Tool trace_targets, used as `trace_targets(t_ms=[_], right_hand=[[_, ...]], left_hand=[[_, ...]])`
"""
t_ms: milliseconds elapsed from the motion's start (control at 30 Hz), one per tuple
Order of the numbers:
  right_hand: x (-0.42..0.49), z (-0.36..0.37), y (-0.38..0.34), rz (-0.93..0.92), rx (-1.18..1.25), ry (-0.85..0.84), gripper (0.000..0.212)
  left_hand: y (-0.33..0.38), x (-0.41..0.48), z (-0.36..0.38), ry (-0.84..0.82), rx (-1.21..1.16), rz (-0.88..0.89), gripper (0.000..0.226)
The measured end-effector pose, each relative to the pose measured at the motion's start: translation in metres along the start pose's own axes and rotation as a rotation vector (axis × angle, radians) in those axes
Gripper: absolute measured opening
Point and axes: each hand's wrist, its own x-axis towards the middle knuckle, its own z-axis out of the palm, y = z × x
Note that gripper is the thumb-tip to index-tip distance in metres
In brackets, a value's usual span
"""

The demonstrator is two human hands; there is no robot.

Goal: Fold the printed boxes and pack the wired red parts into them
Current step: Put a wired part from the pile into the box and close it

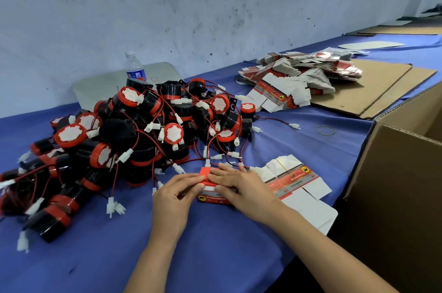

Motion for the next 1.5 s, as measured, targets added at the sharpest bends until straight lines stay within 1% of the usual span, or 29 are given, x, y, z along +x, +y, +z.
trace_targets(t_ms=[167,267,400,467,567,633,667,733,767,800,867,900,933,967,1033,1100,1167,1233,1267,1300,1333,1367,1400,1433,1467,1500], right_hand=[[-0.005,-0.003,0.002,-0.048,-0.115,-0.048,0.042],[-0.006,-0.005,0.002,-0.063,-0.2,-0.089,0.043],[-0.01,-0.005,0.004,-0.073,-0.282,-0.143,0.048],[-0.015,-0.004,0.006,-0.076,-0.289,-0.171,0.053],[-0.016,-0.004,0.007,-0.072,-0.302,-0.178,0.056],[-0.014,-0.005,0.007,-0.062,-0.342,-0.175,0.057],[-0.013,-0.007,0.008,-0.078,-0.369,-0.166,0.057],[-0.009,-0.012,0.006,-0.142,-0.393,-0.107,0.053],[-0.009,-0.014,0.003,-0.154,-0.333,-0.059,0.049],[-0.008,-0.016,-0.001,-0.137,-0.214,0.005,0.044],[-0.009,-0.021,-0.01,-0.068,0.116,0.114,0.033],[-0.011,-0.022,-0.015,-0.044,0.234,0.127,0.031],[-0.013,-0.022,-0.017,-0.038,0.289,0.113,0.034],[-0.015,-0.021,-0.018,-0.043,0.301,0.078,0.042],[-0.018,-0.02,-0.019,-0.063,0.207,0.044,0.059],[-0.02,-0.019,-0.018,-0.073,0.123,0.105,0.059],[-0.025,-0.02,-0.019,-0.043,0.134,0.159,0.055],[-0.034,-0.021,-0.02,0.03,0.293,0.219,0.052],[-0.04,-0.024,-0.023,0.096,0.447,0.274,0.049],[-0.047,-0.03,-0.025,0.178,0.666,0.361,0.042],[-0.051,-0.038,-0.025,0.263,0.983,0.457,0.039],[-0.055,-0.048,-0.024,0.336,1.372,0.517,0.042],[-0.06,-0.06,-0.02,0.349,1.737,0.555,0.048],[-0.065,-0.075,-0.018,0.307,2.014,0.579,0.055],[-0.072,-0.092,-0.016,0.237,2.196,0.615,0.059],[-0.077,-0.108,-0.015,0.13,2.304,0.646,0.06]], left_hand=[[-0.003,-0.002,-0.005,-0.059,0.058,-0.037,0.022],[-0.002,-0.003,-0.008,-0.101,0.126,-0.021,0.026],[-0.001,-0.007,-0.013,-0.141,0.245,0.051,0.032],[-0.002,-0.008,-0.014,-0.159,0.302,0.076,0.035],[-0.001,-0.01,-0.013,-0.155,0.343,0.057,0.039],[-0.002,-0.014,-0.011,-0.119,0.385,0.076,0.046],[-0.004,-0.016,-0.009,-0.127,0.393,0.095,0.053],[-0.009,-0.018,-0.009,-0.224,0.376,0.117,0.073],[-0.01,-0.016,-0.009,-0.282,0.355,0.113,0.08],[-0.01,-0.014,-0.012,-0.31,0.327,0.104,0.083],[-0.008,-0.012,-0.015,-0.257,0.246,0.105,0.073],[-0.007,-0.012,-0.016,-0.214,0.205,0.105,0.066],[-0.005,-0.013,-0.016,-0.182,0.17,0.097,0.061],[-0.004,-0.014,-0.017,-0.162,0.143,0.081,0.057],[-0.004,-0.014,-0.017,-0.134,0.128,0.074,0.055],[-0.002,-0.014,-0.016,-0.134,0.131,0.087,0.054],[0.001,-0.014,-0.013,-0.165,0.105,0.078,0.052],[0.001,-0.014,-0.011,-0.2,0.034,0.012,0.06],[-0.001,-0.014,-0.011,-0.201,-0.006,-0.03,0.067],[-0.002,-0.013,-0.01,-0.19,-0.038,-0.065,0.072],[-0.004,-0.012,-0.009,-0.162,-0.064,-0.097,0.073],[-0.006,-0.011,-0.01,-0.122,-0.087,-0.128,0.072],[-0.008,-0.01,-0.008,-0.085,-0.11,-0.158,0.07],[-0.011,-0.009,-0.009,-0.057,-0.119,-0.179,0.068],[-0.013,-0.009,-0.007,-0.047,-0.121,-0.187,0.066],[-0.015,-0.009,-0.007,-0.045,-0.116,-0.189,0.064]])
